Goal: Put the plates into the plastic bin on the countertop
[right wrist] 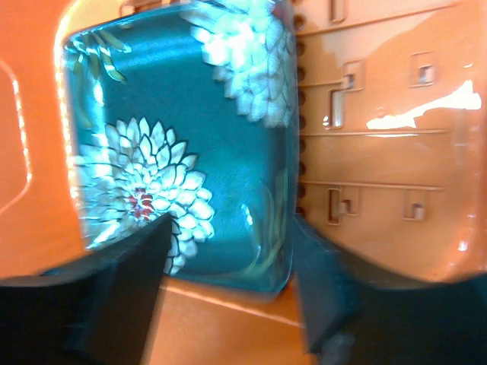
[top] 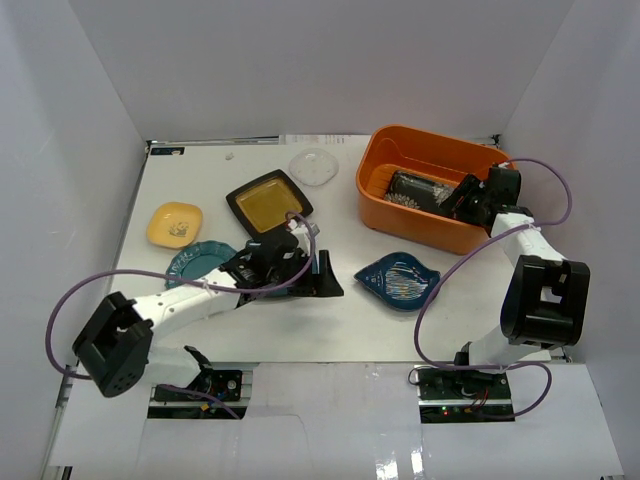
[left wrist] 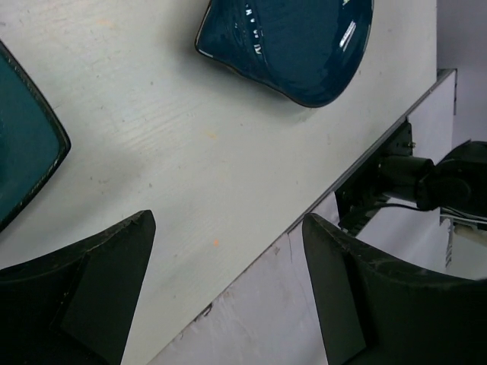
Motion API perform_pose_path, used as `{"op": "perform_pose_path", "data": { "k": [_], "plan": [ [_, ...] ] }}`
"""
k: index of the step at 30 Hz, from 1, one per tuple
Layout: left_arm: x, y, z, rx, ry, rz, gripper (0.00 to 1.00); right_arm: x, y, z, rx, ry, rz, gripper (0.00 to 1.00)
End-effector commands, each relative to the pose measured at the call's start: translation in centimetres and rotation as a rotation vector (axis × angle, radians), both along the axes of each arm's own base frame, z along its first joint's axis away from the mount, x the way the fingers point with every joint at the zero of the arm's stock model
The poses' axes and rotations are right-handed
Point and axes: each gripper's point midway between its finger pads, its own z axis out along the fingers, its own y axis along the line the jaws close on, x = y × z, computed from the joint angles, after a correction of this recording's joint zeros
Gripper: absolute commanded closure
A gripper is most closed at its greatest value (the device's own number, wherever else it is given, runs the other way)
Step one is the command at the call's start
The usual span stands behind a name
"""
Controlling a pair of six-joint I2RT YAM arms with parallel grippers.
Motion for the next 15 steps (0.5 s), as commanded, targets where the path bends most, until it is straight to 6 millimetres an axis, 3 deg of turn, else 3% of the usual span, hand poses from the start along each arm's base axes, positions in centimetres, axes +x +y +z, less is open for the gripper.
{"op": "perform_pose_path", "data": {
  "k": [1, 2, 3, 6, 10, 13, 15],
  "plan": [
    [2.4, -1.7, 0.1, 0.048, -0.086, 0.042, 0.12, 1.0, -1.5, 2.9, -0.096, -0.092, -0.017, 0.27],
    [2.8, -2.4, 0.4, 0.048, -0.094, 0.039, 0.12, 1.1, -2.2, 3.4, -0.134, -0.100, -0.031, 0.15],
    [2.7, -3.0, -0.9, 0.078, -0.075, 0.025, 0.13, 1.0, -2.3, 4.1, -0.149, -0.113, -0.033, 0.11],
    [3.4, -4.3, -1.5, 0.099, -0.074, 0.019, 0.15, 0.8, -2.3, 5.9, -0.189, -0.147, -0.017, 0.00],
    [4.8, -5.1, -4.1, 0.179, -0.075, 0.032, 0.16, 0.0, -0.9, 8.3, -0.192, -0.214, 0.025, 0.07],
    [6.1, -6.0, -4.7, 0.201, -0.113, 0.011, 0.17, -1.1, 1.1, 10.0, -0.147, -0.279, 0.096, 0.07],
    [6.9, -7.1, -3.9, 0.195, -0.170, -0.043, 0.17, -2.4, 1.7, 10.8, -0.141, -0.312, 0.115, 0.05]
  ]
}}
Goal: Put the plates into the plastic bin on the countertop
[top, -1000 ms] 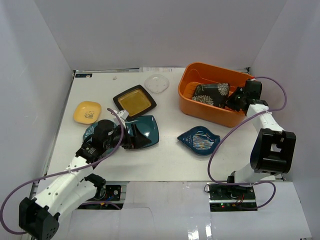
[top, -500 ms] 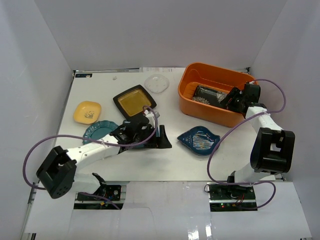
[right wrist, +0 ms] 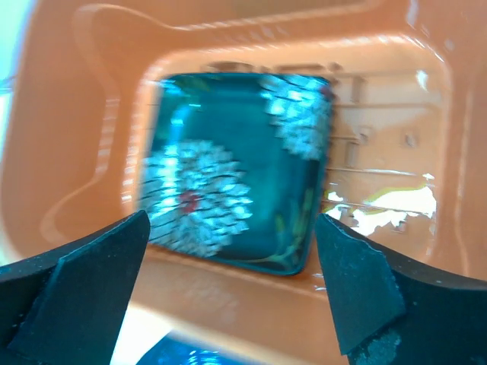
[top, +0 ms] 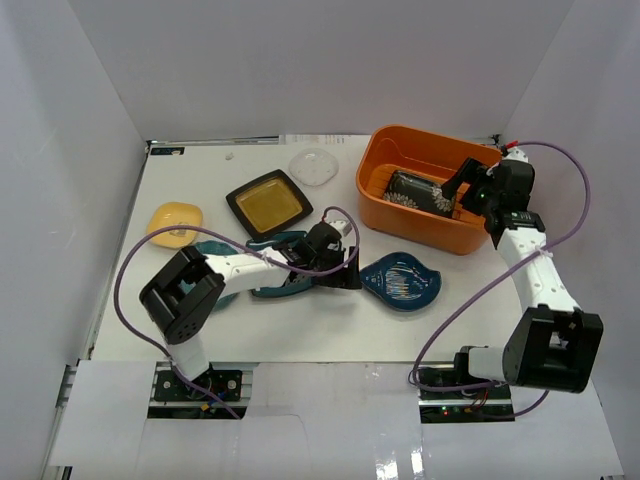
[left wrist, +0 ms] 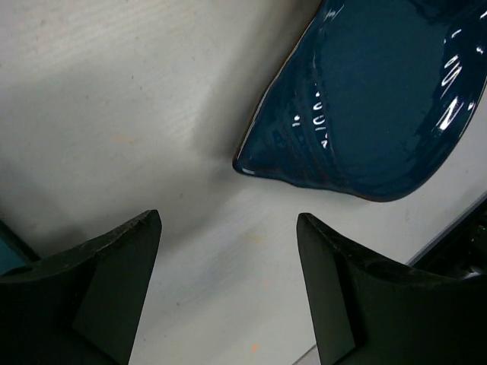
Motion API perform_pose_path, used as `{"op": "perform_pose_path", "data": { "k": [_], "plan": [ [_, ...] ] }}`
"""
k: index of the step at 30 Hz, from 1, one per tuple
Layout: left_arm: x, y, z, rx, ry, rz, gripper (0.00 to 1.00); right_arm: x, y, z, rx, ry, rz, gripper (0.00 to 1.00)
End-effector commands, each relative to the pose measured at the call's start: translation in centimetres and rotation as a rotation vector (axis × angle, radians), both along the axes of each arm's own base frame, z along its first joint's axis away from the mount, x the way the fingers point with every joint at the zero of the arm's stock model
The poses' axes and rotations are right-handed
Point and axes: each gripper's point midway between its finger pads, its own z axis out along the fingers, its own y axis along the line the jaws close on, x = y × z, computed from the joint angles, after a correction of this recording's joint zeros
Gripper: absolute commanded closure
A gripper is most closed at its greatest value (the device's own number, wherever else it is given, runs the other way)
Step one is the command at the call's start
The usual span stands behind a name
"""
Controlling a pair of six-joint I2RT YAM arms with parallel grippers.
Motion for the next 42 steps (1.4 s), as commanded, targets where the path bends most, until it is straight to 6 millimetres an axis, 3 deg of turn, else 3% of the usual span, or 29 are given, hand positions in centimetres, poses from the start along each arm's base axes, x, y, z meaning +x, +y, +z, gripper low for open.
{"op": "perform_pose_path", "data": {
  "k": [1, 3, 7, 10, 17, 18, 21, 24, 28, 29, 31, 34, 35, 37, 38, 41, 42],
  "plan": [
    [2.4, -2.3, 2.8, -0.039, -0.148, -0.078, 0.18, -1.6, 2.0, 2.6, 0.005, -0.100, 0.092, 0.03],
    [3.0, -3.0, 3.2, -0.041, -0.205, -0.135, 0.19, -3.0, 2.7, 2.9, 0.020, -0.130, 0.122, 0.00],
    [3.2, -4.7, 3.6, -0.075, -0.252, -0.243, 0.19, -4.9, 4.4, 2.6, 0.053, -0.137, 0.203, 0.06],
    [2.8, -6.0, 2.7, -0.094, -0.218, -0.311, 0.21, -5.8, 5.4, 2.7, 0.065, -0.149, 0.239, 0.10],
    [3.0, -7.0, -0.3, -0.073, -0.168, -0.348, 0.30, -8.0, 7.6, 3.5, 0.133, -0.197, 0.317, 0.18],
    [3.0, -7.2, -0.5, -0.073, -0.168, -0.349, 0.32, -8.6, 9.3, 3.7, 0.149, -0.204, 0.362, 0.21],
    [3.1, -7.4, -1.3, -0.070, -0.159, -0.353, 0.40, -10.1, 11.3, 2.9, 0.165, -0.196, 0.423, 0.22],
    [2.9, -7.3, -1.7, -0.073, -0.151, -0.352, 0.61, -11.7, 12.9, 1.7, 0.182, -0.172, 0.469, 0.24],
    [2.4, -6.2, -2.5, -0.059, -0.142, -0.322, 0.95, -13.7, 12.8, -0.1, 0.195, -0.152, 0.460, 0.24],
    [2.3, -6.0, -2.3, -0.065, -0.145, -0.308, 1.00, -14.4, 12.6, -0.1, 0.191, -0.152, 0.457, 0.22],
    [1.3, -4.8, -3.2, -0.053, -0.118, -0.301, 1.00, -15.4, 12.2, -0.8, 0.182, -0.135, 0.451, 0.14],
    [0.2, -3.6, -2.7, -0.068, -0.106, -0.277, 1.00, -16.4, 11.9, -1.7, 0.177, -0.107, 0.440, 0.07],
    [0.2, -3.7, -1.2, -0.102, -0.123, -0.263, 1.00, -16.9, 11.6, -1.9, 0.173, -0.100, 0.432, 0.05],
    [-0.6, -2.9, -0.6, -0.115, -0.113, -0.244, 1.00, -17.1, 11.0, -2.4, 0.160, -0.093, 0.401, 0.02],
    [-0.8, -2.9, 1.4, -0.156, -0.131, -0.227, 1.00, -17.3, 10.6, -2.4, 0.152, -0.094, 0.379, 0.00],
    [-1.4, -1.6, 3.2, -0.181, -0.133, -0.180, 1.00, -17.7, 10.0, -2.3, 0.132, -0.095, 0.353, 0.04],
    [-1.5, -1.4, 5.2, -0.218, -0.149, -0.155, 1.00, -17.8, 9.6, -2.7, 0.118, -0.079, 0.331, 0.07]
  ]
}}
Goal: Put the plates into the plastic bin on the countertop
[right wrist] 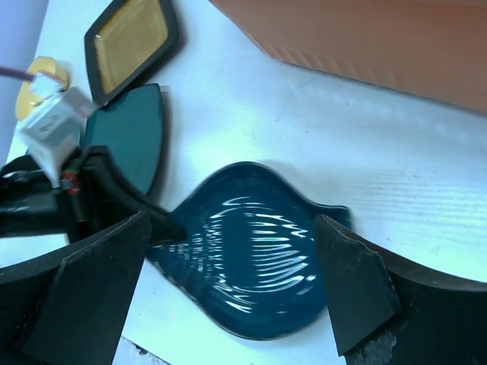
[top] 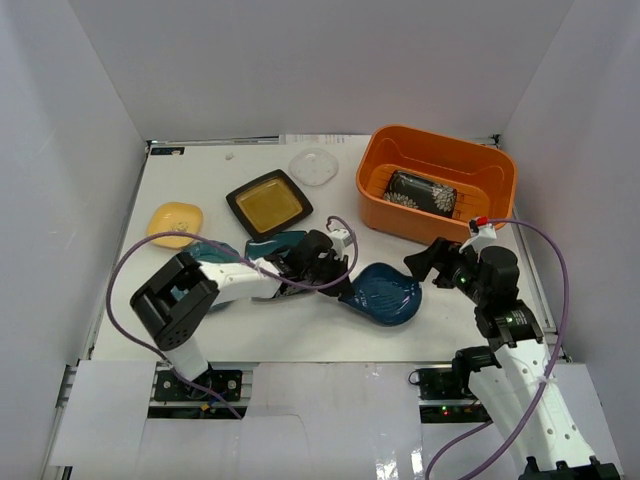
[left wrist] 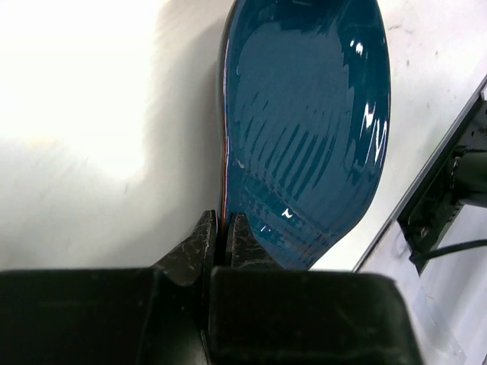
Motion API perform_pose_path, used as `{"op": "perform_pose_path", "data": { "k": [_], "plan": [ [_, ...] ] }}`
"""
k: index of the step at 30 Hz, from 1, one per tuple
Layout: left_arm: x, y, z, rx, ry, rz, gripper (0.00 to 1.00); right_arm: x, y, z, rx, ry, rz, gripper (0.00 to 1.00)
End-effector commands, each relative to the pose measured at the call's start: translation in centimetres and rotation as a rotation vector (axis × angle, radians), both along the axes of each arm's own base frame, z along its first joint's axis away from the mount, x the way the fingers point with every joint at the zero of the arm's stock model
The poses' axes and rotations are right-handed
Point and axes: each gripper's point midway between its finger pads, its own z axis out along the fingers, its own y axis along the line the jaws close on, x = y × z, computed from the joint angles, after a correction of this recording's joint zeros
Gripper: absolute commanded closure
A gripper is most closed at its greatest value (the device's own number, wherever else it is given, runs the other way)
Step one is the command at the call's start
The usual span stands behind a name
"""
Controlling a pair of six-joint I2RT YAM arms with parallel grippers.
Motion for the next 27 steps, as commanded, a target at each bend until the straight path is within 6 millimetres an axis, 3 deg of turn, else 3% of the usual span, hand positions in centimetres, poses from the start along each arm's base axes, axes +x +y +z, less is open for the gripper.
{"op": "perform_pose_path", "data": {
  "k": [1, 2, 3, 8, 13, 16, 19, 22, 23, 24, 25, 27],
  "plan": [
    [0.3, 0.9, 5.5, -0.095, -0.052, 0.089, 1.00, -0.5, -1.3, -0.9, -0.041, 0.031, -0.063, 0.08],
    [-0.1, 1.4, 5.6, -0.101, -0.043, 0.102, 1.00, -0.6, -1.4, -1.3, -0.045, 0.043, -0.069, 0.08],
    [-0.3, 1.7, 7.4, -0.146, -0.047, 0.124, 1.00, -0.7, -1.4, -1.5, -0.045, 0.048, -0.066, 0.08],
    [-1.0, 3.1, 9.6, -0.222, -0.055, 0.179, 1.00, -1.0, -0.7, -2.9, -0.028, 0.092, -0.032, 0.08],
    [-1.3, 3.4, 12.3, -0.304, -0.092, 0.186, 1.00, -2.4, 1.7, -5.1, 0.034, 0.185, 0.113, 0.03],
    [-1.3, 3.2, 13.5, -0.337, -0.114, 0.176, 1.00, -2.8, 3.1, -5.4, 0.099, 0.190, 0.179, 0.11],
    [-1.5, 3.1, 14.4, -0.362, -0.119, 0.165, 1.00, -3.0, 3.5, -5.8, 0.122, 0.202, 0.195, 0.24],
    [-1.8, 3.2, 15.5, -0.393, -0.130, 0.157, 1.00, -2.7, 4.0, -5.3, 0.166, 0.181, 0.208, 0.52],
    [-1.9, 3.4, 15.7, -0.392, -0.132, 0.158, 0.98, -2.6, 4.2, -5.0, 0.181, 0.172, 0.215, 0.79],
    [-1.9, 3.6, 16.2, -0.400, -0.141, 0.161, 0.94, -2.3, 4.4, -4.4, 0.205, 0.158, 0.209, 0.89],
    [-1.7, 3.7, 16.6, -0.398, -0.151, 0.173, 0.80, -2.1, 4.4, -4.1, 0.214, 0.150, 0.206, 0.92],
    [-1.6, 4.2, 16.7, -0.380, -0.162, 0.187, 0.66, -1.6, 4.6, -3.1, 0.246, 0.125, 0.197, 0.92]
  ]
}}
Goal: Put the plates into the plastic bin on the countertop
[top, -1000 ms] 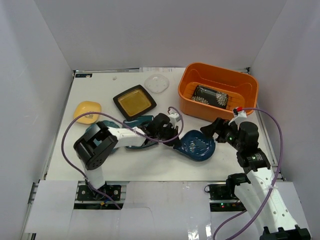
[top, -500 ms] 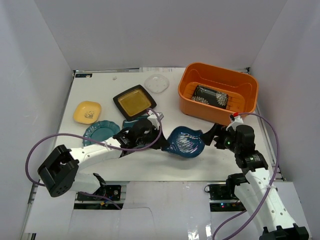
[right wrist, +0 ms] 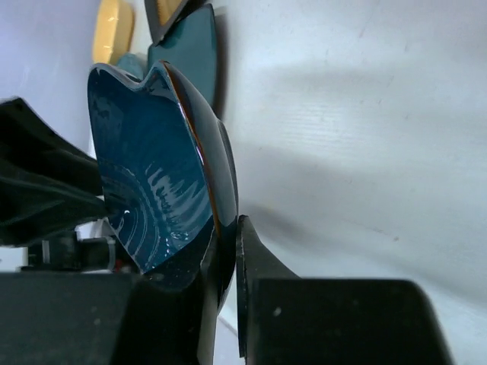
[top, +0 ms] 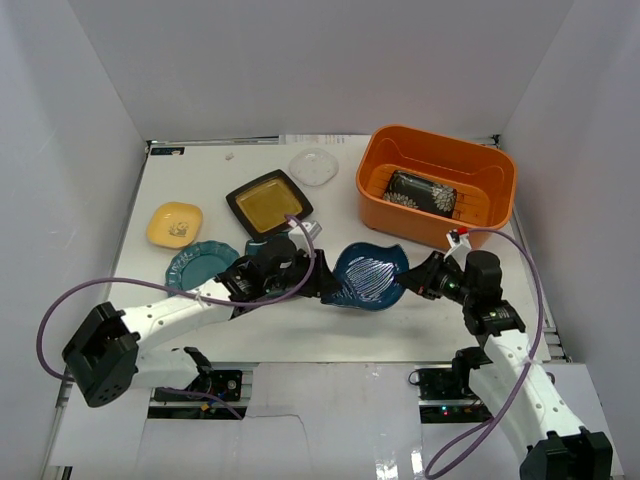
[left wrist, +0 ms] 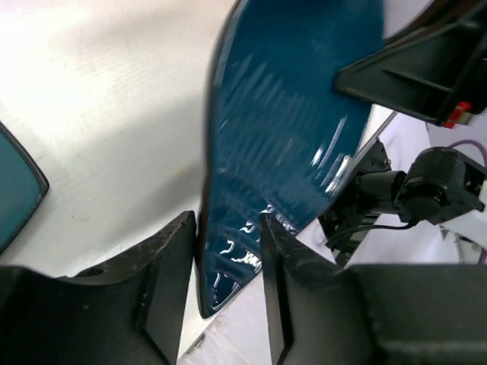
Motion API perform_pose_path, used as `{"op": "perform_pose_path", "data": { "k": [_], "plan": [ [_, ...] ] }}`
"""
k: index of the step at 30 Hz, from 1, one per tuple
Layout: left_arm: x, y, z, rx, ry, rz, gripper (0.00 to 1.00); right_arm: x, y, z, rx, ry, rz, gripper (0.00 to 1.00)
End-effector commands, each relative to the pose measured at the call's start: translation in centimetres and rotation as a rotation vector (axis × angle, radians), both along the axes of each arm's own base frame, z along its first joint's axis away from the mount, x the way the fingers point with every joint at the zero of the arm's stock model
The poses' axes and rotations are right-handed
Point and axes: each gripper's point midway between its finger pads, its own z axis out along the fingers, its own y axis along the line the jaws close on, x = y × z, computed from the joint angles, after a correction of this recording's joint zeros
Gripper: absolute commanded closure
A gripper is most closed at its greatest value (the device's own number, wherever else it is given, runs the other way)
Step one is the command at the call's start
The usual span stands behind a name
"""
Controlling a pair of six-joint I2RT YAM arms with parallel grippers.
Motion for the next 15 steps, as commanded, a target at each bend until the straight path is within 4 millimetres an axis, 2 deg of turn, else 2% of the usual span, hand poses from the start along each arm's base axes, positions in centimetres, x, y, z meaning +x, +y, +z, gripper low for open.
{"op": "perform_pose_path", "data": {
  "k": [1, 3, 4, 5, 6, 7, 8, 11, 12, 14, 15],
  "plan": [
    [0.9, -0.7, 8.9, -0.214, -0.162, 0.018, 0.46, 0.8, 1.0, 2.5, 0.050, -0.116, 0.034, 0.92],
    [1.0, 0.0, 9.4, -0.185, -0.168, 0.042, 0.27, 1.8, 0.9, 4.7, 0.067, -0.177, 0.011, 0.92],
    [1.1, 0.6, 10.5, -0.186, -0.199, 0.058, 0.21, 2.2, 0.9, 5.7, 0.069, -0.200, 0.001, 0.92],
    [1.3, 1.5, 10.3, -0.140, -0.194, 0.093, 0.11, 2.9, 0.8, 8.2, 0.074, -0.254, -0.014, 0.92],
    [1.4, 2.1, 10.7, -0.123, -0.205, 0.112, 0.08, 3.4, 0.7, 9.6, 0.074, -0.281, -0.022, 0.92],
    [1.4, 3.6, 11.0, -0.081, -0.221, 0.152, 0.03, 4.1, 0.7, 10.5, 0.062, -0.296, -0.028, 0.92],
    [1.5, 4.4, 12.2, -0.079, -0.246, 0.179, 0.02, 5.0, 0.4, 13.9, 0.060, -0.366, -0.054, 0.92],
    [1.0, 7.7, 13.9, -0.025, -0.318, 0.239, 0.02, 7.4, -0.1, 17.2, 0.029, -0.425, -0.105, 0.92],
    [0.6, 8.8, 14.0, 0.009, -0.319, 0.249, 0.02, 8.7, -0.4, 19.6, 0.015, -0.469, -0.126, 0.92],
    [0.5, 11.0, 14.8, 0.040, -0.365, 0.300, 0.02, 10.6, -1.7, 21.4, -0.010, -0.496, -0.206, 0.92],
    [0.3, 11.8, 14.6, 0.059, -0.371, 0.313, 0.02, 12.3, -2.7, 22.9, -0.022, -0.513, -0.247, 0.92]
  ]
}}
